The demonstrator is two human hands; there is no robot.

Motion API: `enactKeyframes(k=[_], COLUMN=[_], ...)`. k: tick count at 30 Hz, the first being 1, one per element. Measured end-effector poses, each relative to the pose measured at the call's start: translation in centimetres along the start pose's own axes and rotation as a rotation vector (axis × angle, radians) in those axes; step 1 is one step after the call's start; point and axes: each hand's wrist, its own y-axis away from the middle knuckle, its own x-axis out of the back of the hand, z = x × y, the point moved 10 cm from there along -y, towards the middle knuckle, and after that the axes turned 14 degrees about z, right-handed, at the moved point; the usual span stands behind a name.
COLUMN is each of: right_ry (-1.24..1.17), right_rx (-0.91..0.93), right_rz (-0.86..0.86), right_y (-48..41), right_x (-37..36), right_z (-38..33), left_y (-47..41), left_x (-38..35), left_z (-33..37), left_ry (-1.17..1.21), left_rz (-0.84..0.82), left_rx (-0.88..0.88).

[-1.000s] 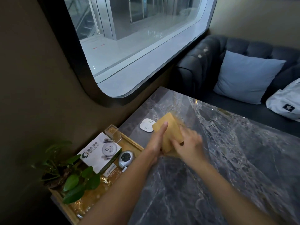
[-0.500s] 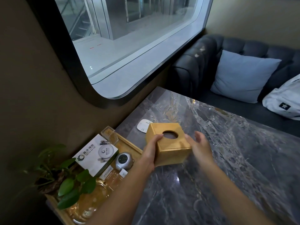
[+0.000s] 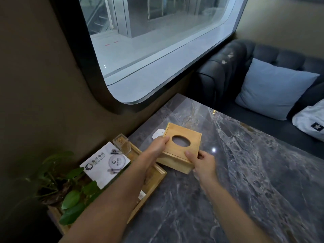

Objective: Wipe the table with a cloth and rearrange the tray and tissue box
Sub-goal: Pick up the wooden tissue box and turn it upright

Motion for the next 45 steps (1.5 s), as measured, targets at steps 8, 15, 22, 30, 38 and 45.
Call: enactKeyframes(k=[8, 15, 22, 30, 38, 45], right_ry=[0.137, 0.039, -0.092, -0.051, 0.072, 0.234], right_rx=[-0.024, -0.16, -0.262, -0.25, -0.208, -0.095], right_rz=[-0.011, -0.041, -0.227, -0.256, -0.284, -0.357], right_y=[0.8, -3.4, -2.8, -3.3, -3.6, -3.6], right_x=[-2.6, -1.9, -6.6, -11.6, -14.3, -15.0], right_z=[2.1, 2.2, 2.2, 1.2, -0.1, -1.3], left_y=[-2.4, 4.0, 3.3, 1.0, -0.8, -1.4], left_x=[2.9, -1.1, -1.1, 2.9, 4.7, 5.1], left_z=[2.3, 2.5, -0.1, 1.1, 0.9, 0.6], left_ry=[-0.505, -0.809, -1.018, -1.003, -0.988, -1.001], left_rz=[0.156, 0.383, 0.375, 0.434, 0.493, 0.502], left_rx=[-0.292, -0.782, -0.824, -0.85, -0.698, -0.604])
